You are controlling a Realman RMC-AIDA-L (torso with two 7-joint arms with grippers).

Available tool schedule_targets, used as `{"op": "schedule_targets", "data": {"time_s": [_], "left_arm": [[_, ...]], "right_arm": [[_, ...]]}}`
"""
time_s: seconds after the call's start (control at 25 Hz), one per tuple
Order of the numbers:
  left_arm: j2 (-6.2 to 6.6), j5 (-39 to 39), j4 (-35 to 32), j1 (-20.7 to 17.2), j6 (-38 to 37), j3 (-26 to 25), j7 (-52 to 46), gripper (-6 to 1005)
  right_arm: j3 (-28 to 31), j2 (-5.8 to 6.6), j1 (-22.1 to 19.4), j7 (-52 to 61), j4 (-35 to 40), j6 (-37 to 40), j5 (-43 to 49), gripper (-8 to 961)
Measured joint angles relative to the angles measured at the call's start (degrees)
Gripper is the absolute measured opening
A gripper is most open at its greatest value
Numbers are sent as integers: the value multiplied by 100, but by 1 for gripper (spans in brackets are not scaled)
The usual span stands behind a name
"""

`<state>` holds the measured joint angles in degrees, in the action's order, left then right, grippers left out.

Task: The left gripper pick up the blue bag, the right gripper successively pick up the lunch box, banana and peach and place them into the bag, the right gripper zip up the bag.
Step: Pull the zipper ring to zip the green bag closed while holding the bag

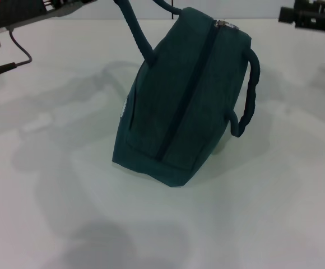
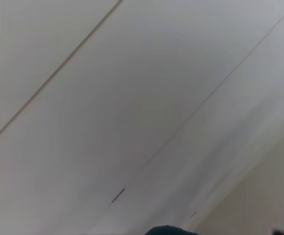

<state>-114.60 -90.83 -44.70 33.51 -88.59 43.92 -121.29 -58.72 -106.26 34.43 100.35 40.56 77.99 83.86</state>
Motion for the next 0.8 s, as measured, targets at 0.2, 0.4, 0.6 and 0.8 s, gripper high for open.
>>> {"op": "schedule_targets", "data": {"time_s": [0.2, 0.4, 0.6, 0.8], "left_arm": [[-20, -2, -4, 11, -5, 16, 64, 66], [-38, 0, -9, 49, -8, 26, 115, 66], [-49, -20, -8, 39, -17, 37, 203, 67], [-45, -4, 3, -30, -160, 26, 275, 66]], "right_arm": [[15, 577, 1010, 1596, -198, 441, 1271, 779], [52, 783, 1661, 2147, -702, 596, 1764, 779], [84, 682, 1877, 2192, -1227, 268, 1781, 778], [687, 164, 1730, 1926, -1234, -228, 1771, 777]]}}
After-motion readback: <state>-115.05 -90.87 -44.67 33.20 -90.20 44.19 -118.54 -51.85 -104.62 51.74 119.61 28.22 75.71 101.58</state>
